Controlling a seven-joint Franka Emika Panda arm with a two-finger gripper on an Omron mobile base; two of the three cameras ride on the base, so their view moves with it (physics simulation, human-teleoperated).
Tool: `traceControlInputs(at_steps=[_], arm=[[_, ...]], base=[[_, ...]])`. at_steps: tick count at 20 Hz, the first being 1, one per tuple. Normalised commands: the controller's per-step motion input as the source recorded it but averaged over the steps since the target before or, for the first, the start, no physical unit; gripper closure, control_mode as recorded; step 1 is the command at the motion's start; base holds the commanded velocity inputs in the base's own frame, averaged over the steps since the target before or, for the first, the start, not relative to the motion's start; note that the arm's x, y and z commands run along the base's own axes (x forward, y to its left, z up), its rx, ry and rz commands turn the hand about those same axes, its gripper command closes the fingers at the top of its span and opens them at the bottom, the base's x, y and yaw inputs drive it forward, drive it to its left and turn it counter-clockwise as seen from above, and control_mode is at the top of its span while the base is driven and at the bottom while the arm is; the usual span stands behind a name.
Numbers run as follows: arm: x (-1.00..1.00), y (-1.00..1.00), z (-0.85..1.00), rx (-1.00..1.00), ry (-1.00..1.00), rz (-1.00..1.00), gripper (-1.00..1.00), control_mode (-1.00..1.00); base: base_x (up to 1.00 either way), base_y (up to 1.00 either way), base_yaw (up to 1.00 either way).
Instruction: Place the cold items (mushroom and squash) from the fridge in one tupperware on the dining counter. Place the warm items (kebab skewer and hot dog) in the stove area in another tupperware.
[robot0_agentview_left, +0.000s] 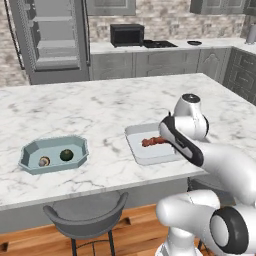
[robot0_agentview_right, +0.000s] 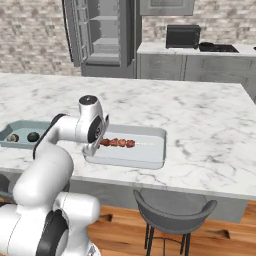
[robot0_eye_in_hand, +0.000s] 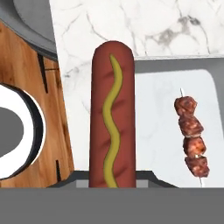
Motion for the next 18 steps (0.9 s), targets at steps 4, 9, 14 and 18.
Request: traceControlInputs(at_steps=[4,9,14,18], arm=[[0.26,-0.13,-0.37,-0.03,0.0,0.0,1.0,-1.0],[0.26,-0.26,-0.32,0.0,0.01,0.0,1.0,-1.0],[0.35,-0.24,-0.3,0.0,0.05,0.0,1.0,-1.0],[0.42,-0.11,-0.28,0.0,0.07,0.02,1.0,-1.0]], base=[[0.0,0.0,0.0],[0.0,0.0,0.0],[0.0,0.0,0.0],[0.0,0.0,0.0]])
